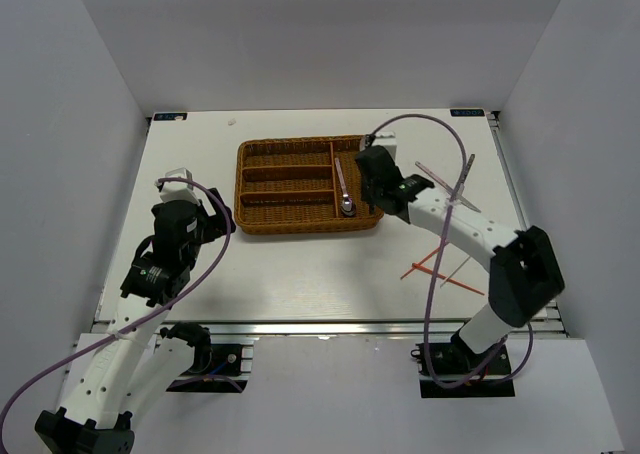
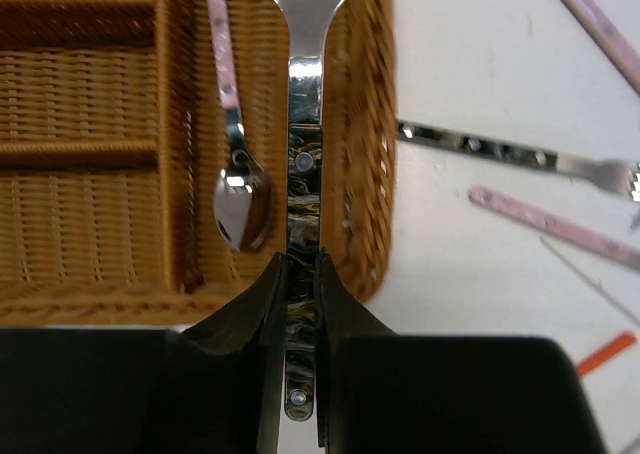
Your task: Sort the eating utensils into containers
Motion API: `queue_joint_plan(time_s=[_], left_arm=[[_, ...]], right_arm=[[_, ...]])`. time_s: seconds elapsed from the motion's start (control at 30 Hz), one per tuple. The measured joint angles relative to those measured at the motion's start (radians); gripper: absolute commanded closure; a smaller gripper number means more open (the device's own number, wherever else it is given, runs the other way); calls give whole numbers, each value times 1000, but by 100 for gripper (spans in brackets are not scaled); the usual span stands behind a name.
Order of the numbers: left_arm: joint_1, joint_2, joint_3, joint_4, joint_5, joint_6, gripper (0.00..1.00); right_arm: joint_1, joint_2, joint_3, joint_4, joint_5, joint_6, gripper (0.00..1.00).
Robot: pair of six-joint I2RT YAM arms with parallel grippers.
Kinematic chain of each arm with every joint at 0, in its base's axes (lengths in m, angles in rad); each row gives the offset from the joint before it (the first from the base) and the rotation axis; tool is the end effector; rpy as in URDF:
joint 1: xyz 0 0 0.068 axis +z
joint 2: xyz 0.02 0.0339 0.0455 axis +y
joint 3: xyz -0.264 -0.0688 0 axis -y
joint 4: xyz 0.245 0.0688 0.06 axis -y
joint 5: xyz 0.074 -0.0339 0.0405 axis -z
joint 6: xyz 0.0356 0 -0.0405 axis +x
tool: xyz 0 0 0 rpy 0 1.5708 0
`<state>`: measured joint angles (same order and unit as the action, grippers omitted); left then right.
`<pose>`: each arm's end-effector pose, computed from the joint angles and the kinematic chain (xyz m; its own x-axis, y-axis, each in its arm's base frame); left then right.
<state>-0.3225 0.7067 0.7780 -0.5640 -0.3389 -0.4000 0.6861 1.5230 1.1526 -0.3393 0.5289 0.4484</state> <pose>0.1499 -0.0376 0.3113 -0.4214 -0.2464 -0.8727 -0.1553 0.9678 -0.1983 0.2721 0.1996 0.2762 -0.5631 0.0227 -0.8261 -0.0075 0.9994 0.0326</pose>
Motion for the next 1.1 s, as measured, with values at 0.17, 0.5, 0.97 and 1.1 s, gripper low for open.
queue_joint_plan(time_s=[0.17,0.5,0.97,1.1], left_arm=[[0,-1,0,0,0,0,2],[0,-1,0,0,0,0,2],[0,-2,0,0,0,0,2],[0,0,0,0,0,0,2]], right_arm=[[-37,219,234,-32,-62,-92,100],[-60,417,407,-126,-99,-115,46],[-140,-61,51,-160,24,28,11],[-202,-224,-155,-157,35,101,19]])
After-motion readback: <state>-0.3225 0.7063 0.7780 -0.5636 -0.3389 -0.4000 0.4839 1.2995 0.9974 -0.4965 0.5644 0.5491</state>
